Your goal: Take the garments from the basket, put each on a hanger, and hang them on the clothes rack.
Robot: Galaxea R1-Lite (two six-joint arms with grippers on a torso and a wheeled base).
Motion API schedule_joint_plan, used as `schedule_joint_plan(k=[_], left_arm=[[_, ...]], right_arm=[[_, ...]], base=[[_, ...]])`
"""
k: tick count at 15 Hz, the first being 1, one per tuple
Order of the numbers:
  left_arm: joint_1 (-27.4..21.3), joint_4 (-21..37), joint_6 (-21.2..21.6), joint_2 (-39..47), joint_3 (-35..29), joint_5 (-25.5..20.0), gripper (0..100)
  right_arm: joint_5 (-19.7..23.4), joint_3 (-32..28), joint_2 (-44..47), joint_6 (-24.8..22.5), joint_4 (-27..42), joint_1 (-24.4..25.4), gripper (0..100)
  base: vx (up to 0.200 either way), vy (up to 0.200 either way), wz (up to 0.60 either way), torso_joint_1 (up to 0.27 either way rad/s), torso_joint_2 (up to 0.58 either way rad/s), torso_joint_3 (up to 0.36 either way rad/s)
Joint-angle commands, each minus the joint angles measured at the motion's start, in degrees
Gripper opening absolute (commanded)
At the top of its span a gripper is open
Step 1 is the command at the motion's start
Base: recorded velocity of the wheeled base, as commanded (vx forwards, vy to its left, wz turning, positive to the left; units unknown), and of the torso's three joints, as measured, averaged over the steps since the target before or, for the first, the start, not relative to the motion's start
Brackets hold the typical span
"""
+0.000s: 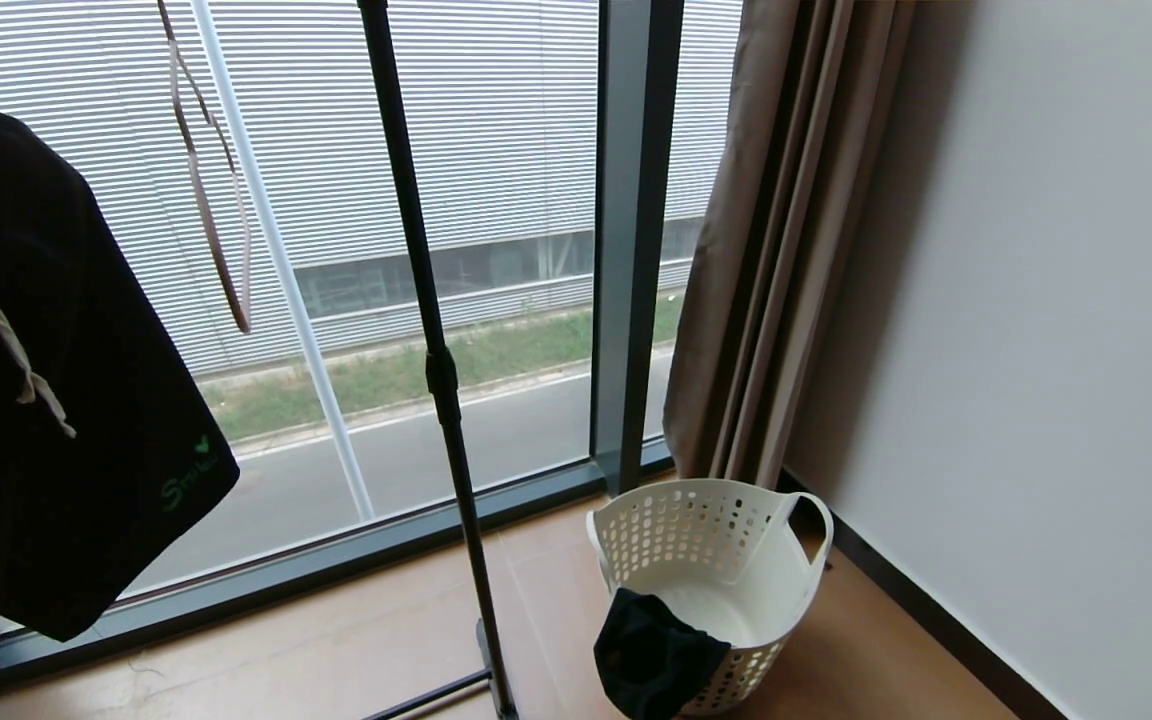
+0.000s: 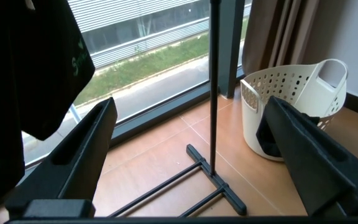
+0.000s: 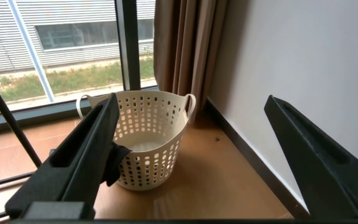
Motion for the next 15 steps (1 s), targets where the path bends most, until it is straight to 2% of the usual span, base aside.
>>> schedule_joint_plan(k=[1, 10, 15], left_arm=[[0.02, -0.01, -0.01, -0.01, -0.07, -0.01, 100], [-0.07, 0.16, 0.43, 0.08, -0.15, -0.63, 100], [-0.07, 0.16, 0.35, 0.08, -0.15, -0.71, 100]], right_arm=[[-0.05, 0.00, -0.01, -0.01, -0.02, 0.02, 100], [-0.05, 0.00, 0.07, -0.10, 0.07, 0.02, 100], [-0.14, 0.00, -2.47, 0.16, -0.10, 1.69, 100]], base=[[0.000, 0.000, 0.00, 0.007, 0.00, -0.193], [0.000, 0.000, 0.00, 0.003, 0.00, -0.199], [0.000, 0.000, 0.00, 0.002, 0.00, -0.195]])
